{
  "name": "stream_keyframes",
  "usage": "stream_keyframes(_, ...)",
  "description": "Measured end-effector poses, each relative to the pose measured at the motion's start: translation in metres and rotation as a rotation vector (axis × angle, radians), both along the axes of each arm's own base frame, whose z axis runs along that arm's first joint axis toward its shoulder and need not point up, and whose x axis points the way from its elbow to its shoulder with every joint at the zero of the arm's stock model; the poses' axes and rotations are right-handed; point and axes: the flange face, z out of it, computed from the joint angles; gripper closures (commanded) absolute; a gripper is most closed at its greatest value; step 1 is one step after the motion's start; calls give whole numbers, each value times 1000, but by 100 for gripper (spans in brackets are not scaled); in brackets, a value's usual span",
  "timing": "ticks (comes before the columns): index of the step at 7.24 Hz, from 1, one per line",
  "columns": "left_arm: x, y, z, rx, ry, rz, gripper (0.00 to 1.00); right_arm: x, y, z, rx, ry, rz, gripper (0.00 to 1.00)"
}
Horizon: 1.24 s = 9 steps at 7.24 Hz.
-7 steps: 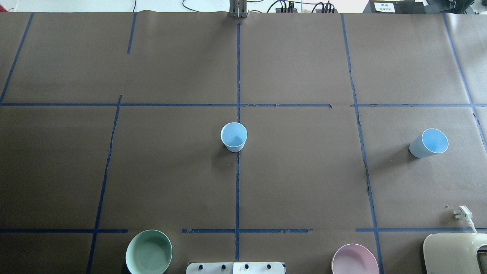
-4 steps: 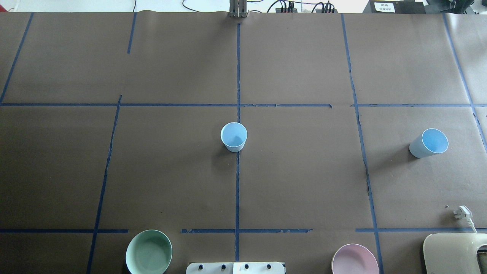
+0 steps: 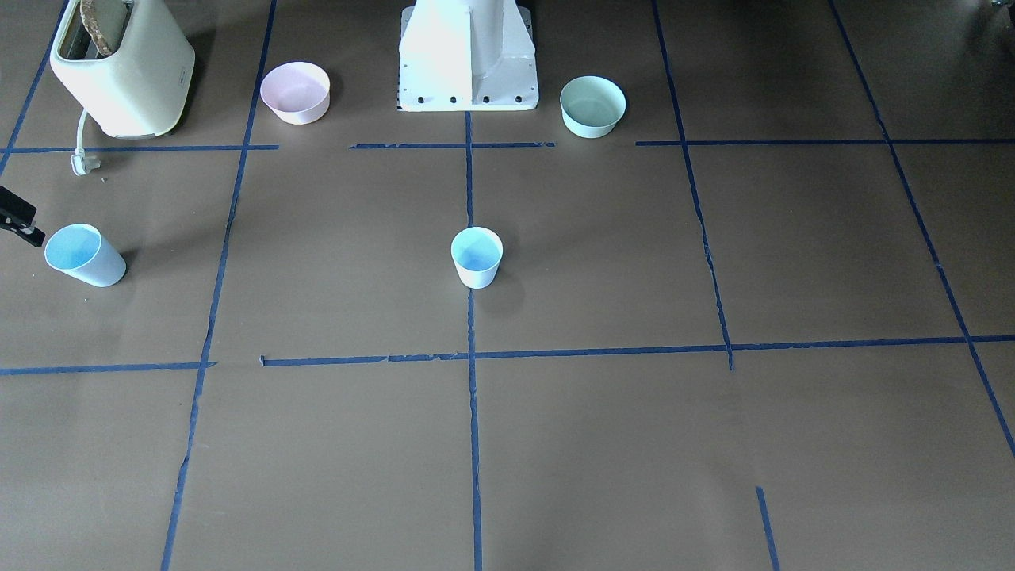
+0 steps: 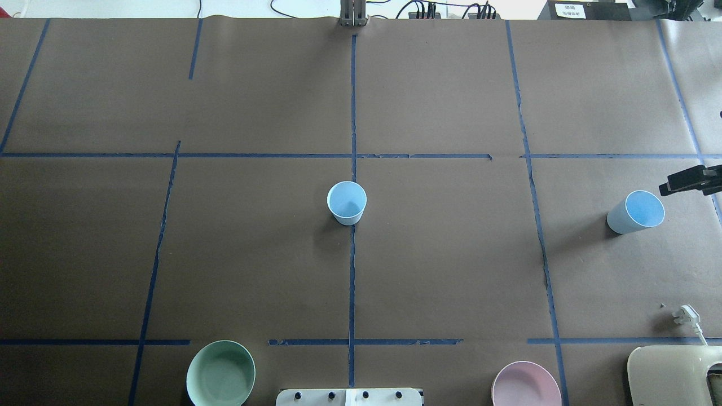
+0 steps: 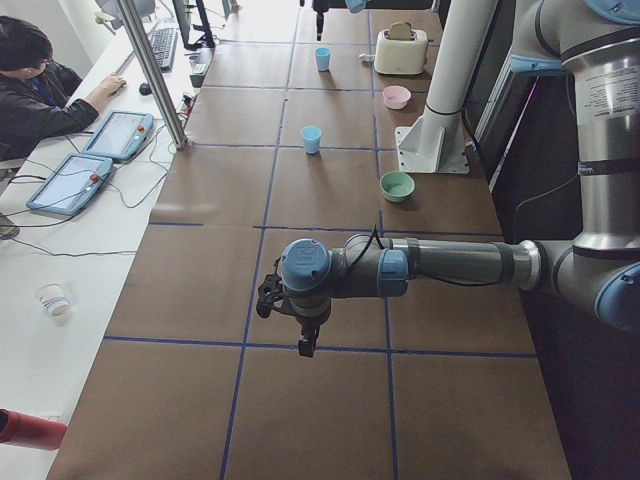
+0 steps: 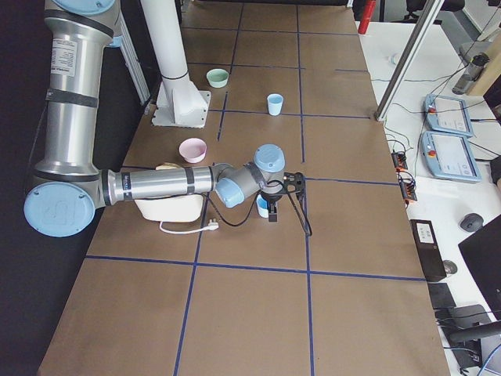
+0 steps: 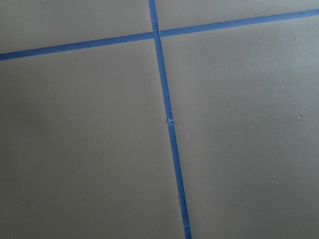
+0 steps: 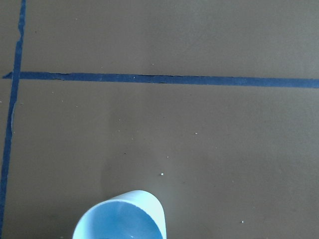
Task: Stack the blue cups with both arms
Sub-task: 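Reach the right gripper down to the other light-blue cup and grasp it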
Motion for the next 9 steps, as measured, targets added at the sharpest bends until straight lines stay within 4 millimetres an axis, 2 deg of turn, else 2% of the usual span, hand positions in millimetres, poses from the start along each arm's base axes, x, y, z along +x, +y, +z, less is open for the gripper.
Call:
stream_keyframes(2, 0, 0, 0, 0, 0, 0, 0, -21, 4, 9, -3, 16, -8, 0)
stream_keyframes(4, 0, 0, 0, -1, 0, 0, 0, -35, 7, 22, -19, 32, -30, 3)
stream_keyframes(5, 0, 0, 0, -1, 1, 0, 0, -42, 8, 28, -27, 41, -43, 36)
stream_keyframes(6, 0, 0, 1, -2, 1, 0, 0, -49, 10, 31, -29, 49, -56, 83)
stream_keyframes(7, 0, 0, 1, -2, 0, 0, 0, -55, 10, 31, -25, 52, -65, 97)
stream_keyframes(9, 0, 0, 1, -2, 0, 0, 0, -60, 7, 25, -14, 47, -71, 99)
